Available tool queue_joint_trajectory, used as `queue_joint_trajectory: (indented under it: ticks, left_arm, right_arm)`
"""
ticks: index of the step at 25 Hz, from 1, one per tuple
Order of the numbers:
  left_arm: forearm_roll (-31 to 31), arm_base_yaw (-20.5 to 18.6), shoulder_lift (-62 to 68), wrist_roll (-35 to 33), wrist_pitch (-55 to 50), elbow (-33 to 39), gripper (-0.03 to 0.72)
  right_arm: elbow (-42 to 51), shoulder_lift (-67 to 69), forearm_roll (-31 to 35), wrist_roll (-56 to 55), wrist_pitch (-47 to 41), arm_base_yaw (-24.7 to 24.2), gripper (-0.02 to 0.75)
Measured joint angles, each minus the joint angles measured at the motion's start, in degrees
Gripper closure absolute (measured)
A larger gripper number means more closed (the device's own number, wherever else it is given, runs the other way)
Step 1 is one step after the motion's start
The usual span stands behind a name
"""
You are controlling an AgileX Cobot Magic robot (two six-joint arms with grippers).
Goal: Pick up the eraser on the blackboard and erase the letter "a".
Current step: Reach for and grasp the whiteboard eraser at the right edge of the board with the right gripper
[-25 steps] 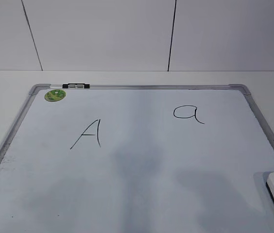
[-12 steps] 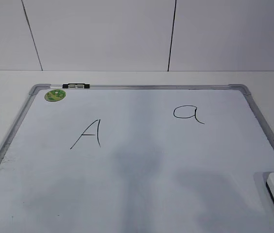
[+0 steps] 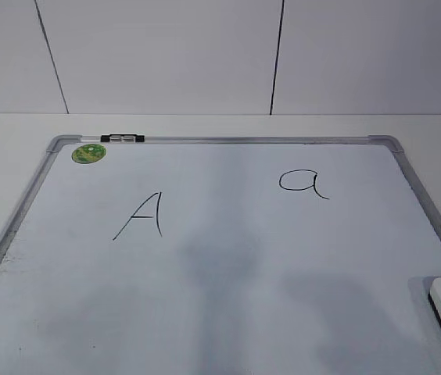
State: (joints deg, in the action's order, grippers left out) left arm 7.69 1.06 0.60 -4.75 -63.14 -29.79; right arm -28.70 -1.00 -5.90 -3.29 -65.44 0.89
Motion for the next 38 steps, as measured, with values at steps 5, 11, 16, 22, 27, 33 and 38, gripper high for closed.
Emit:
queue_joint_trajectory:
  ticks: [5,11,16,22,27,33,38]
  left_arm:
    - [0.00,0.00,0.00,0.00,0.00,0.00,0.454]
    - [0.00,0.00,0.00,0.00,0.00,0.00,0.454]
    - [0.00,0.00,0.00,0.00,0.00,0.00,0.454]
    - [0.00,0.00,0.00,0.00,0.00,0.00,0.454]
    - [0.00,0.00,0.00,0.00,0.00,0.00,0.454]
    - [0.00,0.00,0.00,0.00,0.00,0.00,0.454]
    - [0.00,0.00,0.00,0.00,0.00,0.00,0.454]
  right_arm:
    - [0.00,0.00,0.00,0.00,0.00,0.00,0.161]
    - [-3.06,0.00,0.00,0.00,0.26,0.00,0.161]
    - [-8.60,5.08,0.28,0.00,2.00,0.00,0.161]
    - [-14.14,13.66,2.50,0.00,3.17,0.00,0.161]
    - [-17.15,24.38,2.77,0.11,-2.32,0.00,0.161]
    - [-17.29,36.01,3.36,0.75,-6.23,0.00,0.161]
    - [-17.29,42.55,5.48,0.79,-6.33,0.00,0.161]
